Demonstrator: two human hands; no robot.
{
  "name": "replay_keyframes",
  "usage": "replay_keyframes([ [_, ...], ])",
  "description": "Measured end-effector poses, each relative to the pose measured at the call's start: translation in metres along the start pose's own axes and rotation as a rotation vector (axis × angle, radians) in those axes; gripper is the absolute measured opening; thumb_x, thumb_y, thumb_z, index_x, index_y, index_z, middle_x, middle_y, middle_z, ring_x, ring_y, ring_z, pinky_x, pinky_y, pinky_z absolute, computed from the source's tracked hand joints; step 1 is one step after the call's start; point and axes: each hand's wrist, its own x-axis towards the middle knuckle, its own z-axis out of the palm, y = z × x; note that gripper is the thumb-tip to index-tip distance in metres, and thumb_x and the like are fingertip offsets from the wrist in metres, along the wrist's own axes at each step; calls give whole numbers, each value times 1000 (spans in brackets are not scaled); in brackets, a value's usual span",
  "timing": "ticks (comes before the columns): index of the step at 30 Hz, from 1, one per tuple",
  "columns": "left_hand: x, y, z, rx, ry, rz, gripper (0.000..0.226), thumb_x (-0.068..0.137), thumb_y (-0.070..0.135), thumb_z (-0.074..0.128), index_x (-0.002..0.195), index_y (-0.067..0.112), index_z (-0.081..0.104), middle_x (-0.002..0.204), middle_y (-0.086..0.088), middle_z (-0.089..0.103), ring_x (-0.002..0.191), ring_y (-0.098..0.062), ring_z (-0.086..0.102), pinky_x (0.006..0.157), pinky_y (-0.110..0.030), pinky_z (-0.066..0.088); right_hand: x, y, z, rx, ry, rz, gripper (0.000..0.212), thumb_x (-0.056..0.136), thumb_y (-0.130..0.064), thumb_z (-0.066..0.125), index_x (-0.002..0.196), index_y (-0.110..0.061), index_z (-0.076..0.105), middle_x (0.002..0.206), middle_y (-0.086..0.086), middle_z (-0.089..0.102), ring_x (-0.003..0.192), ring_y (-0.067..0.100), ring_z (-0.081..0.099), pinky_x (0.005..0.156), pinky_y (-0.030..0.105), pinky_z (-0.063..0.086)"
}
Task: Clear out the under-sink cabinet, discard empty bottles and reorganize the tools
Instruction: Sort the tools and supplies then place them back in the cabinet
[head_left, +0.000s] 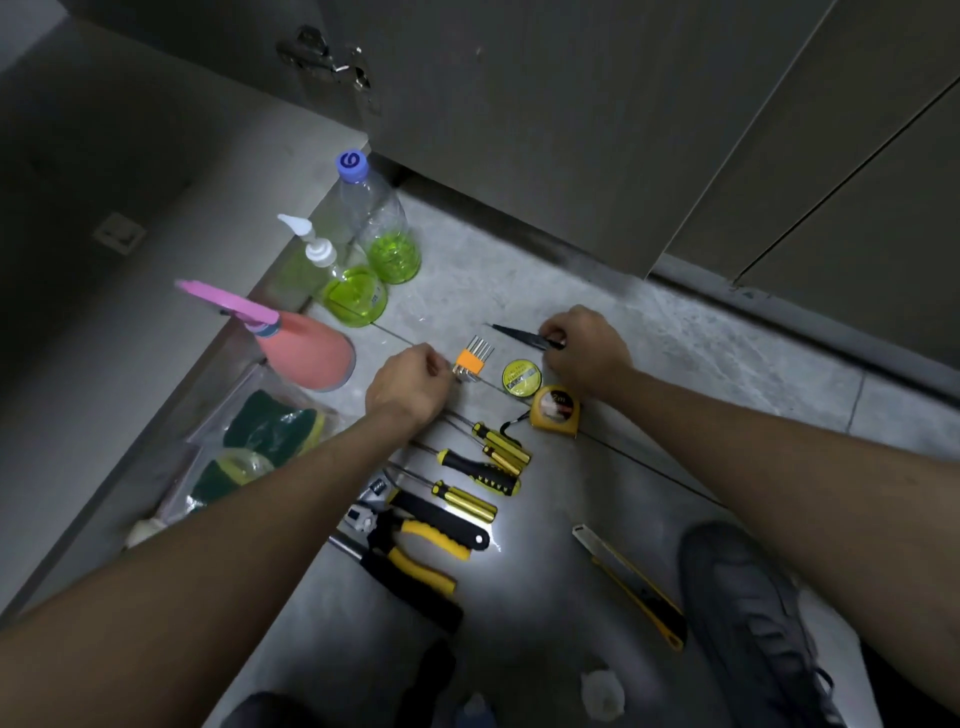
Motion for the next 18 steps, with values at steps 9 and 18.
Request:
replay_keyframes([
  [9, -119, -5, 16, -153, 166, -118, 8, 89, 34, 52, 89, 30, 59, 83, 9, 64, 79, -20, 58, 64, -32, 39, -86, -4, -4, 276, 156, 51, 14, 88, -22, 64, 102, -18, 64, 93, -4, 59, 93, 21, 57, 71, 32, 42],
  [18, -261, -25, 53, -120, 30, -236, 13, 88, 42, 58, 88, 29, 58, 90, 9, 63, 86, -19, 62, 71, -34, 51, -199, 34, 17, -20, -279, 15, 50, 84, -59, 68, 113, -19, 56, 112, 3, 64, 103, 26, 61, 77, 36, 47],
])
